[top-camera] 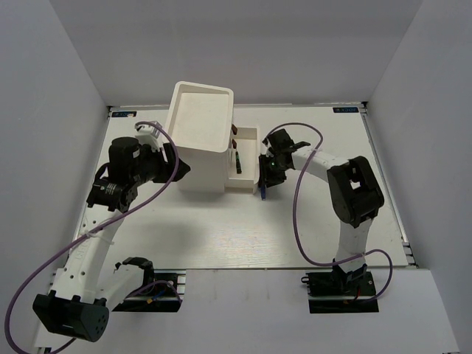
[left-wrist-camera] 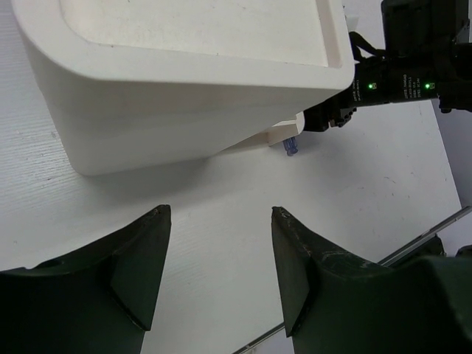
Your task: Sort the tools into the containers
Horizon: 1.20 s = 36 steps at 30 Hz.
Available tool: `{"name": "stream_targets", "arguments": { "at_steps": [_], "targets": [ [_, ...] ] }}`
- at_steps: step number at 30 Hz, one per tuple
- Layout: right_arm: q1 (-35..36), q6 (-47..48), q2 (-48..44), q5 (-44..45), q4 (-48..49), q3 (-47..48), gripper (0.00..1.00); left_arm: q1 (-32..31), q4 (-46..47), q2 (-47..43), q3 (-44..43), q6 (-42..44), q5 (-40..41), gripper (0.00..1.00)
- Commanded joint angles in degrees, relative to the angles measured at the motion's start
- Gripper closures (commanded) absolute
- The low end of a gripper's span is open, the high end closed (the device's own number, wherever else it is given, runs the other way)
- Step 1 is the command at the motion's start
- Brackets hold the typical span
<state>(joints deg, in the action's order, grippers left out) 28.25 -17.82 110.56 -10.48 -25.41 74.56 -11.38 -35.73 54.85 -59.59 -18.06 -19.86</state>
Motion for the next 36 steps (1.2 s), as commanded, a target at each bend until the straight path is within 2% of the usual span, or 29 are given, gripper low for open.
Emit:
{"name": "stream_targets", "arguments": {
  "at_steps": [1, 6, 10, 14, 15, 17, 22, 25, 28, 30, 31, 36],
  "targets": [
    [1.0, -1.2, 0.7, 2.9, 2.8, -0.9, 0.58, -0.2, -0.8, -1.9, -0.3, 0.0, 1.0, 0.33],
    [1.4, -1.9, 0.5, 5.1, 3.2, -2.2, 0.59, -0.2, -1.4, -2.4, -0.3, -0.6, 1.5, 0.33],
    [1.0, -2.3, -0.6, 8.1, 2.5, -4.6, 0.66, -0.2, -1.4, -2.4, -0.3, -0.6, 1.5, 0.33],
    [0.5, -0.7, -2.5, 10.3, 1.1, -6.4, 0.81, -0.2, -0.8, -2.4, 0.3, -0.6, 1.5, 0.33],
    [0.3, -0.9, -2.8, 12.0, 0.7, -6.6, 0.91, -0.2, -0.8, -2.4, 0.3, -0.6, 1.5, 0.33],
    [-0.2, -1.0, -3.9, 12.3, -0.3, -7.2, 1.0, -0.2, -0.2, -2.4, 0.8, -1.1, 1.5, 0.33],
    [-2.7, -1.5, -9.6, 12.6, -1.6, -6.8, 1.0, -0.2, -0.2, -2.4, 0.8, -1.1, 3.6, 0.33],
    [-4.6, -1.5, -13.7, 9.3, 0.8, -6.4, 1.0, -0.2, -0.9, -3.9, 2.9, -3.7, 8.6, 0.33],
    [-6.0, -1.0, -17.2, 3.3, 4.8, -5.6, 1.0, -0.2, -0.9, -6.9, 6.3, -8.3, 18.0, 0.33],
    [-6.2, 0.7, -17.8, -4.8, 7.9, -3.9, 1.0, 0.9, -4.5, -7.5, 6.3, -10.7, 22.7, 0.33],
    [-6.2, 0.9, -17.6, -7.4, 9.3, -3.3, 1.0, 0.9, -5.8, -8.0, 6.3, -12.7, 27.5, 0.33],
    [-5.0, -1.1, -7.7, -15.9, 8.0, 7.6, 1.0, 0.9, -8.7, -3.4, 5.2, -13.7, 35.1, 0.26]
  ]
}}
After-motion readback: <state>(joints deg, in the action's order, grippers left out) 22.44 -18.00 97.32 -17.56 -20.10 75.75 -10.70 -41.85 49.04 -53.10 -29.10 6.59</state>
